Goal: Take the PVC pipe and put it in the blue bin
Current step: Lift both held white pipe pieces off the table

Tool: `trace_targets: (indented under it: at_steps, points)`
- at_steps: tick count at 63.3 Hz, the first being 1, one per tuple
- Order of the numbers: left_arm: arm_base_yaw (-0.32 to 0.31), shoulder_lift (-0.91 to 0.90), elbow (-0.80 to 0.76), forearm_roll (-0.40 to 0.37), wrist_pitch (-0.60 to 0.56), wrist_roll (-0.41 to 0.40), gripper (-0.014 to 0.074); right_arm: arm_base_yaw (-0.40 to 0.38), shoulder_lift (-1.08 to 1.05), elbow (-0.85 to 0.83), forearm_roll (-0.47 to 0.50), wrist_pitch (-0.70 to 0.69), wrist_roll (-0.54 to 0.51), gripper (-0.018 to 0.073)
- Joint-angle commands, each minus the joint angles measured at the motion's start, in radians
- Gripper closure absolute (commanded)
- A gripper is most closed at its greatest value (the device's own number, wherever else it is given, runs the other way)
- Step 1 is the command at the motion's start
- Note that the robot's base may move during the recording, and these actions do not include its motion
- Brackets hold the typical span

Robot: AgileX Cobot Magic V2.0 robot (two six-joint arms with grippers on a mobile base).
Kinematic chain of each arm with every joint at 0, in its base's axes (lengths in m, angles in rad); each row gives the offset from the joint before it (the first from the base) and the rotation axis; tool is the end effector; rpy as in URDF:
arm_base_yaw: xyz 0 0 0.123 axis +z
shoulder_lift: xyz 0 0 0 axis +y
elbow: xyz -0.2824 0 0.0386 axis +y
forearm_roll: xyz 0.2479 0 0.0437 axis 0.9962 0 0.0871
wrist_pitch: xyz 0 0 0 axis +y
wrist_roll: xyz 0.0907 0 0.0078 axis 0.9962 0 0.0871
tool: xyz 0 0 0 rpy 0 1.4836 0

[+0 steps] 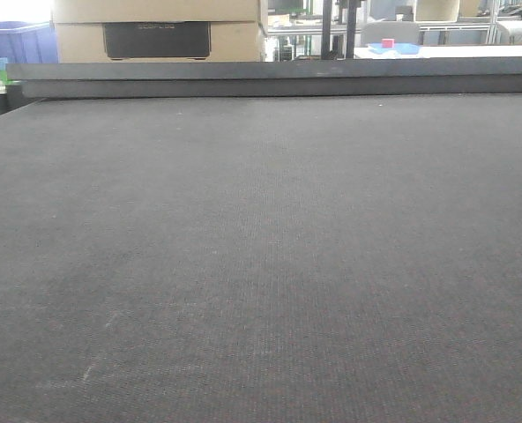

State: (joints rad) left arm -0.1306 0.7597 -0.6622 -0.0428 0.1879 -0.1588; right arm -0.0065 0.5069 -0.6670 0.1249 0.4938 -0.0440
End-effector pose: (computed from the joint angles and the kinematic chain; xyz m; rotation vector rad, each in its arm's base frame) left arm 0.1606 -0.0218 0.3468 -0.0565 1.7745 -0.2469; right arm 0.0978 0.0048 0.3545 0.0239 1.8145 0.0959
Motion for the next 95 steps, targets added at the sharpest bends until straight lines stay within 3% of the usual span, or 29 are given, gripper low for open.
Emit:
trace_targets:
  at_steps: [1,12,23,37,52,95]
  points:
    - [0.062,-0.060,0.000,0.004,-0.035,-0.010,0.0707,0.001,-0.018,0.001,-0.008,-0.032,-0.011,0.0728]
    - [0.138,-0.134,0.000,0.007,-0.007,-0.008,0.0707,0.001,-0.023,0.001,-0.008,-0.032,-0.011,0.0728]
    - [0.136,-0.187,0.000,0.083,0.060,0.047,0.0707,0.001,-0.023,-0.001,-0.008,-0.032,-0.011,0.0728]
    - [0.136,-0.217,0.000,0.182,0.007,0.051,0.0707,0.001,-0.023,-0.001,-0.010,-0.113,-0.011,0.0728]
    - [0.136,-0.217,0.000,0.142,0.004,0.051,0.0707,0.001,-0.023,-0.001,-0.010,-0.127,-0.011,0.0728]
    - [0.136,-0.217,0.000,0.142,0.004,0.051,0.0707,0.001,-0.023,-0.001,-0.010,-0.127,-0.011,0.0728]
